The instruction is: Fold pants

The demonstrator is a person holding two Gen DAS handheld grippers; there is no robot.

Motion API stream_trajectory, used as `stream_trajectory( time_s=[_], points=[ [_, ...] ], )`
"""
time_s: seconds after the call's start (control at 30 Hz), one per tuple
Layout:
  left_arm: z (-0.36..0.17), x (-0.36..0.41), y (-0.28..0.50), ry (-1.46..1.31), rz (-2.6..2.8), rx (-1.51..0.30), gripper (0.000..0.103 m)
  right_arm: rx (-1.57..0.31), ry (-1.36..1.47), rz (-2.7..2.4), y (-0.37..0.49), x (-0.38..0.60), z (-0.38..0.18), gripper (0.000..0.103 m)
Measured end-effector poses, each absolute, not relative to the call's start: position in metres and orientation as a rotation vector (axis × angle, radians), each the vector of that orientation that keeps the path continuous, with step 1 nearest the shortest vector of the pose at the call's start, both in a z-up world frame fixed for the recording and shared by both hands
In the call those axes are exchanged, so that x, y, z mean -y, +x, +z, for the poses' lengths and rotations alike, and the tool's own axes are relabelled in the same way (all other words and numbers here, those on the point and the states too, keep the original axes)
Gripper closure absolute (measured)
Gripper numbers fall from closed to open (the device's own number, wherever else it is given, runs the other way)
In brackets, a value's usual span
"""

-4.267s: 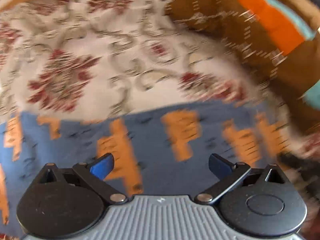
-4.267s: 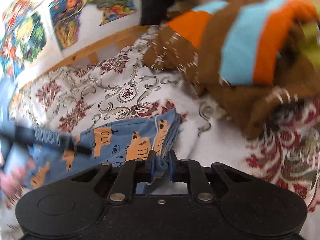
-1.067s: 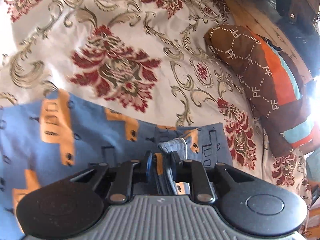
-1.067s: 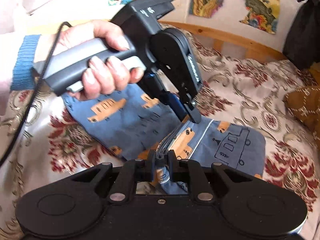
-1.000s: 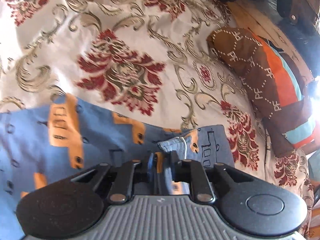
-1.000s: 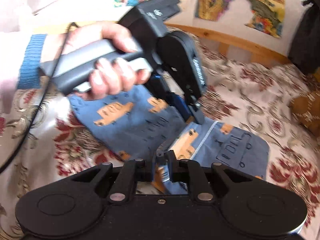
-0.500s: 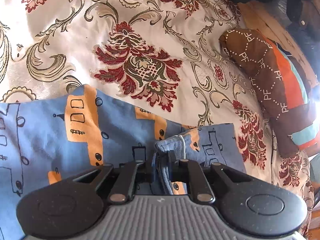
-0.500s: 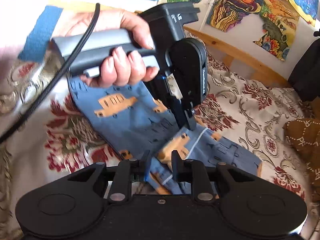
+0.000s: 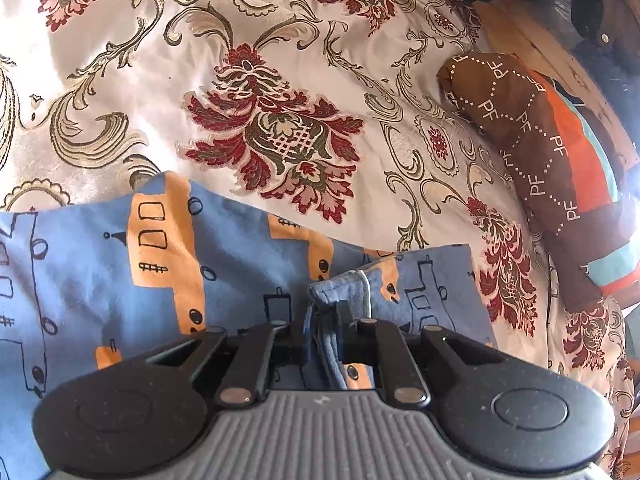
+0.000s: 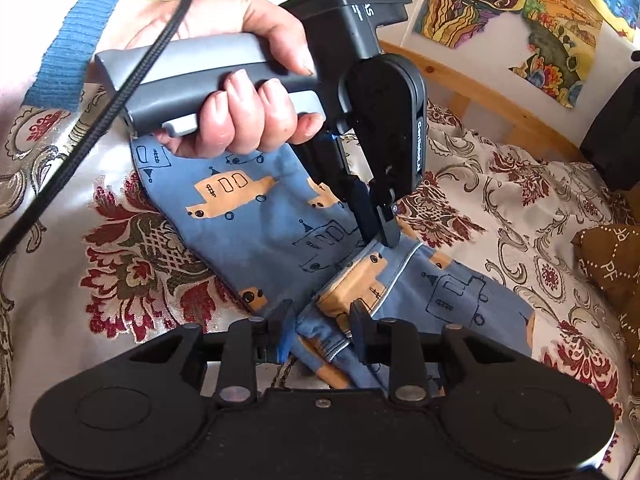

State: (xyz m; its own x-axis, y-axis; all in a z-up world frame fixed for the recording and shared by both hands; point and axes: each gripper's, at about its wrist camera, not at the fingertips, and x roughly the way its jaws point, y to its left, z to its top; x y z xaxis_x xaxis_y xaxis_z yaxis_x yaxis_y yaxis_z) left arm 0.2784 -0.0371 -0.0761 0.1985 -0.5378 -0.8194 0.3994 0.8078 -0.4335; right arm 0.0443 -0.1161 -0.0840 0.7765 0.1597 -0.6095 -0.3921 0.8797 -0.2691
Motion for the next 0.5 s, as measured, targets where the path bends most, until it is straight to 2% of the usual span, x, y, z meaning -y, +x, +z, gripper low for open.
stream_trajectory(
  time_s=[0.03, 0.07, 0.1, 0.5],
  points=[
    [-0.076, 0.037, 0.278, -0.135, -0.659, -1.204, 0.090, -0.621, -0.389, 0.307, 0.046, 0.117, -0.085, 0.082],
    [-0.076, 0.037, 0.278, -0.135, -0.658, -1.203, 0.090, -0.625, -0.377, 0.307, 0.047, 0.117, -0.085, 0.094],
    [-0.076, 0.037, 0.278, -0.136, -0.657, -1.203, 0.090, -0.626, -0.366, 0.310, 0.048, 0.118, -0.085, 0.100],
    [-0.068, 0.029, 0.283, -0.168, -0.668, -1.207, 0.091, -0.608, -0.276, 0.336, 0.048, 0.122, -0.071, 0.101]
  ],
)
